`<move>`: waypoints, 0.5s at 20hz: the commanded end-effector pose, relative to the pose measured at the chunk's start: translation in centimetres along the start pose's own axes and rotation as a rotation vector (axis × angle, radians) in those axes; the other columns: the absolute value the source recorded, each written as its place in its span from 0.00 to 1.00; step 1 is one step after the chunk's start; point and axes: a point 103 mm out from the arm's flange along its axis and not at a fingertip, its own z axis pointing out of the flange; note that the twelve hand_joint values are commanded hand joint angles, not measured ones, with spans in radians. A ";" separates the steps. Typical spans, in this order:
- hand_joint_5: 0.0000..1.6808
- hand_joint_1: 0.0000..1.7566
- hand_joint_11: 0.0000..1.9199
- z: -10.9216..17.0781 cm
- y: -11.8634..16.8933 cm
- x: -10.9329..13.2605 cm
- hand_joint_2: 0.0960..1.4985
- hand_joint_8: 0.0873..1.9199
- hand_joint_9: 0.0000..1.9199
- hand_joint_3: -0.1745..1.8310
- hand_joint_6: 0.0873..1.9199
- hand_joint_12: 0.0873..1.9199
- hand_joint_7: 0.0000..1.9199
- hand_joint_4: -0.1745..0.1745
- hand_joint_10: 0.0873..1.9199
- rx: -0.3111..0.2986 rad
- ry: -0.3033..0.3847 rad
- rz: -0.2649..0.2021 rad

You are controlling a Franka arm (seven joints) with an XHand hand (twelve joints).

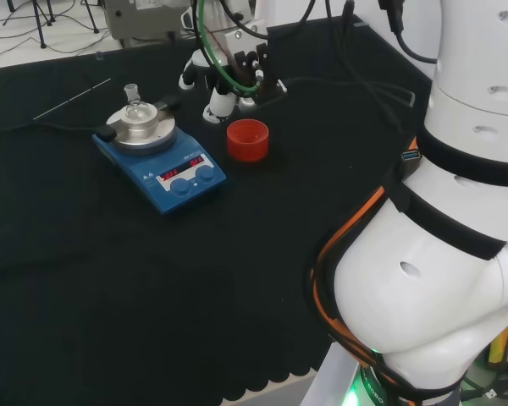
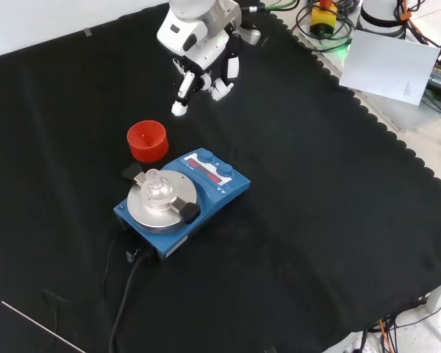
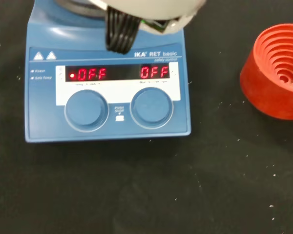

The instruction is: Turn on the heater.

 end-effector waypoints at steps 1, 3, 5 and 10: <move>0.29 0.68 0.85 0.6 0.0 1.0 0.40 0.69 0.88 0.48 0.00 0.50 0.76 0.34 0.56 0.074 -0.009 -0.017; 0.30 0.68 0.86 0.9 -0.2 0.8 0.40 0.71 0.90 0.49 0.00 0.52 0.78 0.34 0.59 0.086 -0.009 -0.013; 0.31 0.68 0.87 1.2 -0.4 0.6 0.40 0.72 0.91 0.49 0.00 0.53 0.79 0.34 0.61 0.098 -0.010 -0.011; 0.31 0.69 0.91 1.9 -0.7 0.5 0.41 0.76 0.92 0.49 0.00 0.64 0.81 0.35 0.66 0.125 -0.020 -0.012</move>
